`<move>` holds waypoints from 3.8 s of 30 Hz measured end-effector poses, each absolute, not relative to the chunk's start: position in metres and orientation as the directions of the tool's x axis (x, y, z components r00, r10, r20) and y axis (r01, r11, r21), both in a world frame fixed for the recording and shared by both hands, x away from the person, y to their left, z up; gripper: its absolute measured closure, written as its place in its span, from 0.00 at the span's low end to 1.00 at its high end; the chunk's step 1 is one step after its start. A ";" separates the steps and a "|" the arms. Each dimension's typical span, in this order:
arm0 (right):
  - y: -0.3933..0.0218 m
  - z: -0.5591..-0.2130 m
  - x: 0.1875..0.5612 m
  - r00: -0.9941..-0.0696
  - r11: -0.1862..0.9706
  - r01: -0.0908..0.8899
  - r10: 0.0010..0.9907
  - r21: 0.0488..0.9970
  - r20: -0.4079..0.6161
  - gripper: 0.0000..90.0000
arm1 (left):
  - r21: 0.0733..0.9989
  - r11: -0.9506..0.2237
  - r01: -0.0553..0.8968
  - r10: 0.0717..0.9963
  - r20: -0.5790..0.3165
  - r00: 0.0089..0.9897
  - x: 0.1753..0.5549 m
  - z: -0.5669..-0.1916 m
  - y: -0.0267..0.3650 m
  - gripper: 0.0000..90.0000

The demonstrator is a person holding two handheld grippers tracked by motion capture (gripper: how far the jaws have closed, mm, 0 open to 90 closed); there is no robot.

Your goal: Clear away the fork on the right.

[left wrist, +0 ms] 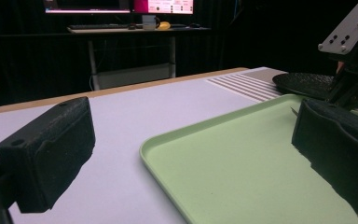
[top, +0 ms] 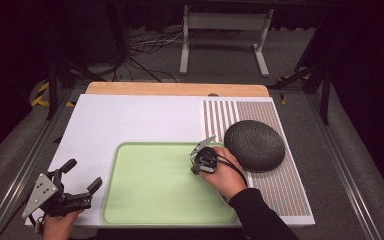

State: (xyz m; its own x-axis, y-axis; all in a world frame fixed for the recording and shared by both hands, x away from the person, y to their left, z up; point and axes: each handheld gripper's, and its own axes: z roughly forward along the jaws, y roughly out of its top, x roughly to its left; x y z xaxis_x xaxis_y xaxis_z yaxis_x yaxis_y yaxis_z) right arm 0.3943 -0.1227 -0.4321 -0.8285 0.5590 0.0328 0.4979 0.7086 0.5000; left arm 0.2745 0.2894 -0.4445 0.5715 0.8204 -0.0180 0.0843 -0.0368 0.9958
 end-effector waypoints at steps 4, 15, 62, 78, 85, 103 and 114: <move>-0.122 -0.432 0.395 -0.827 0.711 0.498 0.562 0.497 0.025 1.00 | 0.996 -0.037 0.083 0.821 -0.017 0.571 0.274 -0.444 0.289 0.00; -0.131 -0.432 0.399 -0.811 0.699 0.514 0.585 0.497 0.016 1.00 | 0.996 -0.037 0.084 0.820 -0.018 0.572 0.275 -0.445 0.289 0.00; -0.180 -0.430 0.408 -0.695 0.601 0.626 0.719 0.496 0.007 1.00 | 0.995 -0.039 0.094 0.820 -0.022 0.573 0.276 -0.446 0.290 0.00; -0.187 -0.428 0.408 -0.672 0.585 0.650 0.741 0.485 0.008 0.99 | 0.995 -0.043 0.094 0.818 -0.019 0.575 0.276 -0.445 0.289 0.00; -0.185 -0.416 0.404 -0.673 0.539 0.625 0.739 0.564 0.040 0.70 | 0.995 -0.041 0.092 0.818 -0.019 0.574 0.276 -0.445 0.289 0.00; -0.199 -0.377 0.385 -0.733 0.483 0.402 0.679 0.778 -0.043 0.14 | 0.995 -0.036 0.091 0.820 -0.022 0.572 0.275 -0.445 0.289 0.00; -0.230 -0.370 0.374 -0.730 0.391 0.344 0.683 0.854 -0.019 0.14 | 0.995 -0.041 0.091 0.819 -0.018 0.573 0.276 -0.445 0.288 0.00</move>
State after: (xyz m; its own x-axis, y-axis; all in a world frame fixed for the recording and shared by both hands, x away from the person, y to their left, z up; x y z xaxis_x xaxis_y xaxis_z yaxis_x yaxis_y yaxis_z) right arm 0.3740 -0.2298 -0.3698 -0.7300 0.6832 -0.0190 0.3439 0.3912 0.8536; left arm 0.2756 0.2884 -0.4453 0.5731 0.8192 -0.0184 0.0910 -0.0413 0.9950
